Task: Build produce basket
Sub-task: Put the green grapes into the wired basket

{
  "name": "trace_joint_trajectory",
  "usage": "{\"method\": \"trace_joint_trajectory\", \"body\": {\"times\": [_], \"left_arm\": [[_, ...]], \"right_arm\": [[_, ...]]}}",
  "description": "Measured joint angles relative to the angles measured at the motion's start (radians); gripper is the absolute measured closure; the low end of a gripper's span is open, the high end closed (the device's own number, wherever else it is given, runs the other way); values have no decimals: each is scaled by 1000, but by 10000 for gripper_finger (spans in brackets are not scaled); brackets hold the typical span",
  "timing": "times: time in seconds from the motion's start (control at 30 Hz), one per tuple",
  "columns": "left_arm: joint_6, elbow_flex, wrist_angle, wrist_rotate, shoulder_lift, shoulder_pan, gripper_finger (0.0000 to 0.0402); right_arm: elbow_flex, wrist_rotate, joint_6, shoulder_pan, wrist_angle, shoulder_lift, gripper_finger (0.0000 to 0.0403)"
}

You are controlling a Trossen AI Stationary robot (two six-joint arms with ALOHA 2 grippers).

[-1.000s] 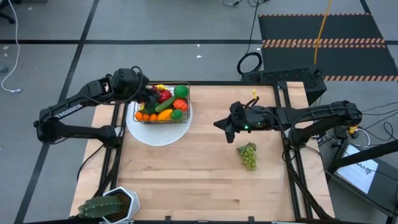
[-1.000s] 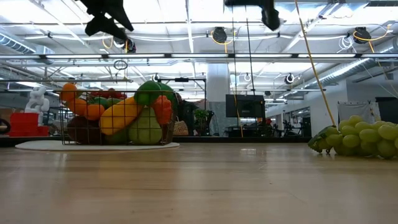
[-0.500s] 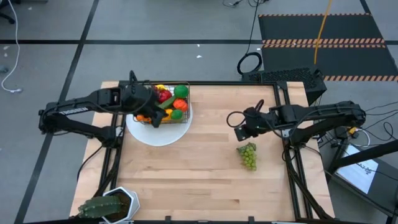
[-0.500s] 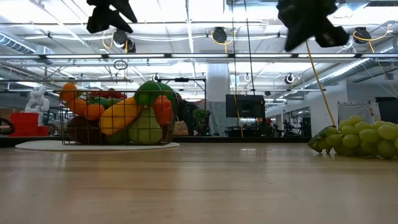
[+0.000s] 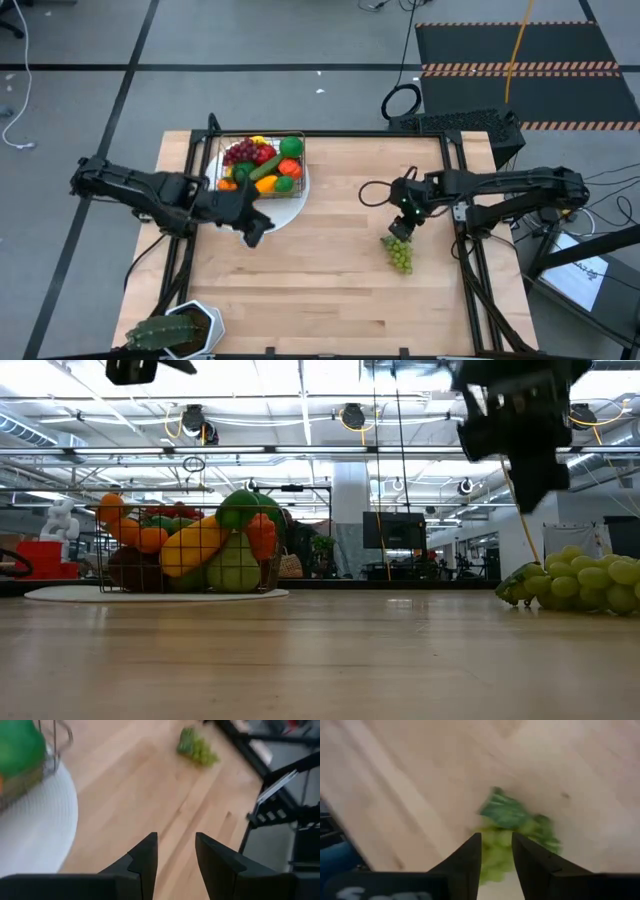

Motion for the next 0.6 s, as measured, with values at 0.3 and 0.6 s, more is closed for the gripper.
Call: {"method": "trace_joint_trajectory", "body": {"times": [0.3, 0.6], "left_arm": [[-143, -1, 8, -42, 107, -127, 270], [-142, -1, 93, -45, 166, -141, 270]], "right_arm": [[-171, -54, -194, -65, 171, 0, 245], [-250, -12, -450, -64, 291, 0, 203]]}}
